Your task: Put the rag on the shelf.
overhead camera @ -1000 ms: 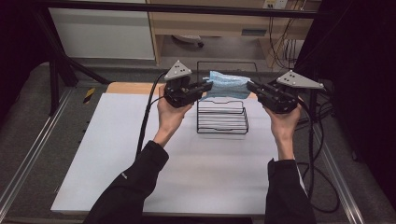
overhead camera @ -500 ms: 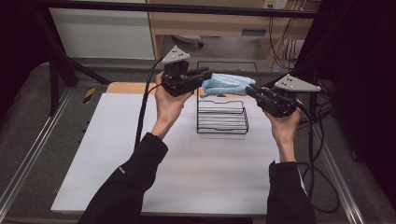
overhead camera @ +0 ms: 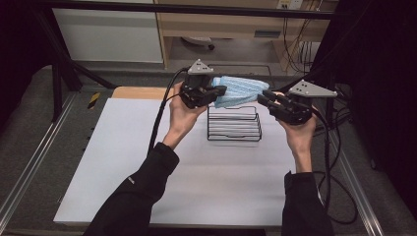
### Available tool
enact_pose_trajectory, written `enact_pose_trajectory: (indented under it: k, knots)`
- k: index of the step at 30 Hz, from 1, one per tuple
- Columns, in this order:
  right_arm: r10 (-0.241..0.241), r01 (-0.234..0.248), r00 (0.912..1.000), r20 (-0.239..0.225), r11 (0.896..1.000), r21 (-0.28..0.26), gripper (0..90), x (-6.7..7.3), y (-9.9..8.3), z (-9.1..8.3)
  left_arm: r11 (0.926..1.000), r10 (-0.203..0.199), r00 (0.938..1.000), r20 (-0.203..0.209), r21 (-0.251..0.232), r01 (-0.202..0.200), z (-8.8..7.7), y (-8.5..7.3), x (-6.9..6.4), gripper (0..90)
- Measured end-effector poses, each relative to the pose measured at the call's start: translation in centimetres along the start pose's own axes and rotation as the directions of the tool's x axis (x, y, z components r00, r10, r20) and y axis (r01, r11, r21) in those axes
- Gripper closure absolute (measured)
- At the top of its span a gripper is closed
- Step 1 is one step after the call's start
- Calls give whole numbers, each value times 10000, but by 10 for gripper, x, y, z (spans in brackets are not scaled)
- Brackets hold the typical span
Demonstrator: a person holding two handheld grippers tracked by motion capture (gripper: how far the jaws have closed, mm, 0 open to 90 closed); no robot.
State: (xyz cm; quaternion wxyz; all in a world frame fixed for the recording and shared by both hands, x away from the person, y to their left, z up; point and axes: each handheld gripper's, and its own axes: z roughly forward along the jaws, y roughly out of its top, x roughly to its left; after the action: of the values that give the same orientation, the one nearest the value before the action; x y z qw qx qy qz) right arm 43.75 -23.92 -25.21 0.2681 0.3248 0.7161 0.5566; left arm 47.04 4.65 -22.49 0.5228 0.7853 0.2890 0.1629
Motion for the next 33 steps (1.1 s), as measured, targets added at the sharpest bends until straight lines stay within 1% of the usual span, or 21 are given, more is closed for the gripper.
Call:
enact_pose_trajectory:
  k: [3,7,10,12,15,18,23,28,31,33]
  knots:
    - [22,-22,10000,3,10000,-29,651,1,2,-1,10000,29,10000,21,86,-29,2,-5,0,894]
    - [73,-74,10000,-66,9999,-101,643,3,5,-1,9998,86,9999,58,162,-87,4,-12,1,894]
    - [237,-238,9995,-227,9997,-44,679,3,5,0,9995,121,9999,64,294,-123,6,-17,2,894]
    - [379,-376,9989,-291,9992,120,743,3,3,1,9995,70,9999,92,307,-72,8,-20,2,894]
    - [610,-599,9979,-219,9971,475,845,1,-1,4,9994,32,9999,140,350,-37,10,-25,3,894]
    - [813,-801,9966,-139,9941,731,892,-2,-9,7,9990,48,9999,163,444,-55,12,-30,3,894]
    - [946,-942,9955,-12,9920,839,900,-6,-21,13,9989,104,9999,4,447,-104,17,-36,4,894]
    - [879,-898,9958,252,9920,883,900,-8,-30,20,9989,55,9998,-194,475,-46,24,-42,7,894]
    - [888,-922,9951,424,9921,854,900,-10,-34,23,9993,-10,9995,-310,375,22,28,-44,9,894]
    - [903,-941,9947,489,9921,834,900,-10,-35,25,9996,-77,9996,-285,272,84,29,-45,9,894]
